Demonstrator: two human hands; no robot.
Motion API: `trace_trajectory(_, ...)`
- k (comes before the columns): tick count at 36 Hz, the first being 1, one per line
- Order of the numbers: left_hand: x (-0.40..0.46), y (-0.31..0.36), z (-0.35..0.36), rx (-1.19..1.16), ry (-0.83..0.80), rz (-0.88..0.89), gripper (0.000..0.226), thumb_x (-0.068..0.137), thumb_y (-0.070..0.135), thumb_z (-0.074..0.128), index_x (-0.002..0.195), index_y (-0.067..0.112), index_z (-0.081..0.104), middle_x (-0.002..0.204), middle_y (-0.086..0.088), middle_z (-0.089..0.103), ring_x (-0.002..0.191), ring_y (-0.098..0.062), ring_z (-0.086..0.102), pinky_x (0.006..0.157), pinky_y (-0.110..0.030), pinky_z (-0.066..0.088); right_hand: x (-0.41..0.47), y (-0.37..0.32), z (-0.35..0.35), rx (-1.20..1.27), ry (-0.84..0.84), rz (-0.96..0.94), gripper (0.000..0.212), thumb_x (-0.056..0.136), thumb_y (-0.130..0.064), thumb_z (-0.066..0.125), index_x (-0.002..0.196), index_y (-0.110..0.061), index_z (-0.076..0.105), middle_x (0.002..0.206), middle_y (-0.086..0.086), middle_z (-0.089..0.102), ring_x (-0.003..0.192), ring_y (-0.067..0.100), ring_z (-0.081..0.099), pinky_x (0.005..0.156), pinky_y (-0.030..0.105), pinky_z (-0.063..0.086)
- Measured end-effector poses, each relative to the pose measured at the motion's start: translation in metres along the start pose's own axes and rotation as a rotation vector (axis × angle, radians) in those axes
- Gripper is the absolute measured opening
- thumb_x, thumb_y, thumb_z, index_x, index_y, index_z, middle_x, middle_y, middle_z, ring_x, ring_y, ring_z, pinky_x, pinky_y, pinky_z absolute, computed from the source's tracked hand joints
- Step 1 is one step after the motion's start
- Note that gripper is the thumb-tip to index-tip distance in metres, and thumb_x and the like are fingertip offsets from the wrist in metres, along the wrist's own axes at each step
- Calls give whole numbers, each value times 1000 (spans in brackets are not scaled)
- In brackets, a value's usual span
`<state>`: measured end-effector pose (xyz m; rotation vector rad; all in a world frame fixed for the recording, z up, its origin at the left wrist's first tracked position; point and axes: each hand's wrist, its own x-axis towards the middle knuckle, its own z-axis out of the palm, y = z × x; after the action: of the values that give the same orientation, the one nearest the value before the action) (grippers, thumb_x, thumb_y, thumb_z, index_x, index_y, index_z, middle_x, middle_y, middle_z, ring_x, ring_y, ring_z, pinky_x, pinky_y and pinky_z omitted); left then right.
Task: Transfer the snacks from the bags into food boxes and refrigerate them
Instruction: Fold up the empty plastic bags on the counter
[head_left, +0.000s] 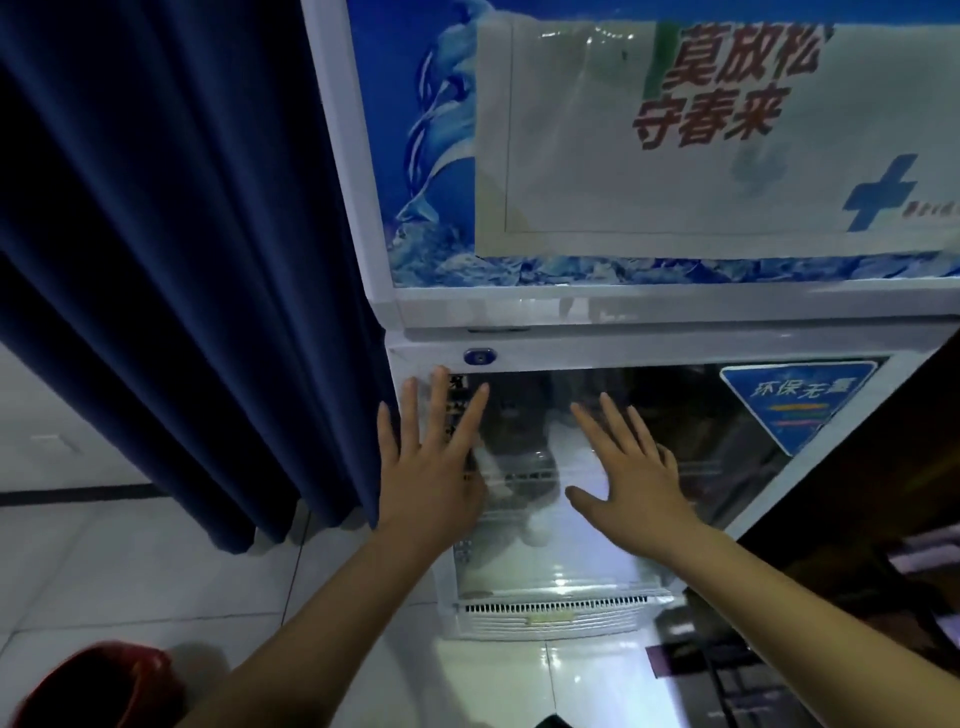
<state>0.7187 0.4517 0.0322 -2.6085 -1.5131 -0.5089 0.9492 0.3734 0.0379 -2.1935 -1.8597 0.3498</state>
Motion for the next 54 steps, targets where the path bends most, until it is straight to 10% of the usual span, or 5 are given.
trace_trajectory(11,-119,-6,-17,-198,-360,-740,85,92,64,49,155,49,-7,168,2,-18,154,-28,-17,122,-52,-6,-10,-61,41,306,-274,-280,76,90,-63,50,149,-59,2,161,-23,-12,152,10,-14,122,45,1)
trace_trajectory(23,-281,27,-55,-230,-575,-1326,80,92,67,46,157,47,3,169,5,4,155,-22,-5,124,-52,-2,-37,-139,103,280,-839,-654,55,94,-34,66,146,-26,49,148,-12,48,140,11,39,115,24,29)
trace_trajectory(35,-434,-21,-112,-294,-222,-1633,80,90,67,51,156,45,12,166,9,16,154,-19,9,125,-48,8,-126,-310,150,140,-986,-977,59,93,-45,65,147,-37,43,148,-21,40,139,5,36,115,26,29)
trace_trajectory(45,-539,-82,-169,-327,61,-1720,76,95,59,52,158,41,13,165,9,17,153,-17,12,123,-48,17,-185,-445,167,350,-953,-1118,50,90,-34,71,115,-65,41,124,-49,35,109,-38,31,81,-10,28)
trace_trajectory(54,-584,-167,-198,-252,365,-1725,76,93,46,64,157,36,23,162,5,26,151,-15,18,122,-43,22,-179,-533,183,312,-958,-1109,48,88,-29,74,131,-41,56,137,-25,49,127,-9,43,101,7,29)
